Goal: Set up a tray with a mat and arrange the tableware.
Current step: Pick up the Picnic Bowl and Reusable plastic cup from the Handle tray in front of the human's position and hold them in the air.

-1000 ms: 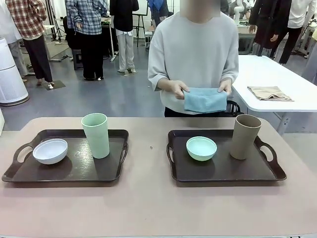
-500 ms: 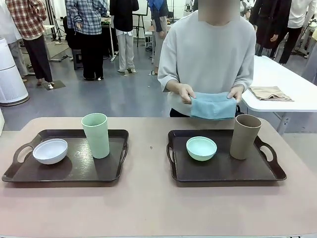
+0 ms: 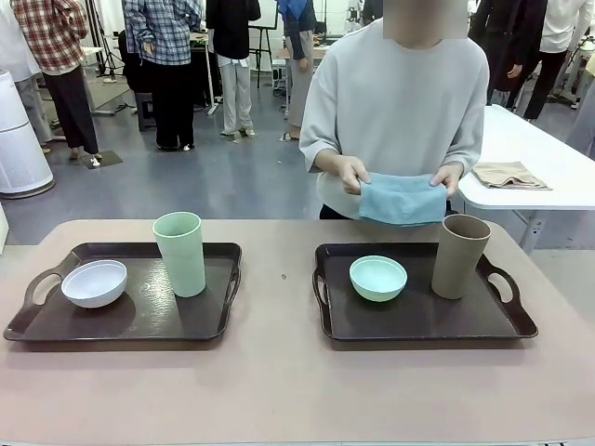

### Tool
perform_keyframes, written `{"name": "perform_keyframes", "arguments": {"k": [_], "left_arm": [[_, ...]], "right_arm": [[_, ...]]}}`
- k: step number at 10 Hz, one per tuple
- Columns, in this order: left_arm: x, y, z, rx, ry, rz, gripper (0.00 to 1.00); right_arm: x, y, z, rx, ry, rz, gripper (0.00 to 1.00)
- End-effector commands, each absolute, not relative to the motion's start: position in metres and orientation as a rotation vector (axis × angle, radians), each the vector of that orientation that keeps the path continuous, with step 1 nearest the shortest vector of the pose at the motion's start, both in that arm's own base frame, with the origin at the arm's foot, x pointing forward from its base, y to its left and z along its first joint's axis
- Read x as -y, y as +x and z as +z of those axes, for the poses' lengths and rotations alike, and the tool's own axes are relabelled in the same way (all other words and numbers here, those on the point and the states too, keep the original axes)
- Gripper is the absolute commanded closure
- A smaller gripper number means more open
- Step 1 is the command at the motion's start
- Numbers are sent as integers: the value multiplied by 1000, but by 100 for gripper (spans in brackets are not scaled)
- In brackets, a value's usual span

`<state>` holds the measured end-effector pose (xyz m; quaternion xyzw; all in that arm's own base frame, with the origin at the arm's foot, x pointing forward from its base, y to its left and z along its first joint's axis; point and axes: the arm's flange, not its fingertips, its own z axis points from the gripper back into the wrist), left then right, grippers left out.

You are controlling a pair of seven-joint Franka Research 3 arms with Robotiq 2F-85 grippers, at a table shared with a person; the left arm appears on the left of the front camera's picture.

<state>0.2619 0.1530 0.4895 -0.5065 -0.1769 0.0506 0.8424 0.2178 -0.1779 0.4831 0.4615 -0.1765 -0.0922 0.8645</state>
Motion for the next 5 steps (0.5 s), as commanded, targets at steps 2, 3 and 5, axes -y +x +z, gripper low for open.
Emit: {"name": "perform_keyframes", "arguments": {"k": [2, 3, 5], "left_arm": [[-155, 262, 489, 394, -1087, 85, 0], [-155, 262, 489, 394, -1087, 85, 0], [-155, 262, 489, 394, -1087, 85, 0]], "right_arm": [[179, 221, 483, 384, 990, -180, 0], [179, 221, 483, 384, 990, -180, 0], [179, 221, 483, 384, 990, -180, 0]]}}
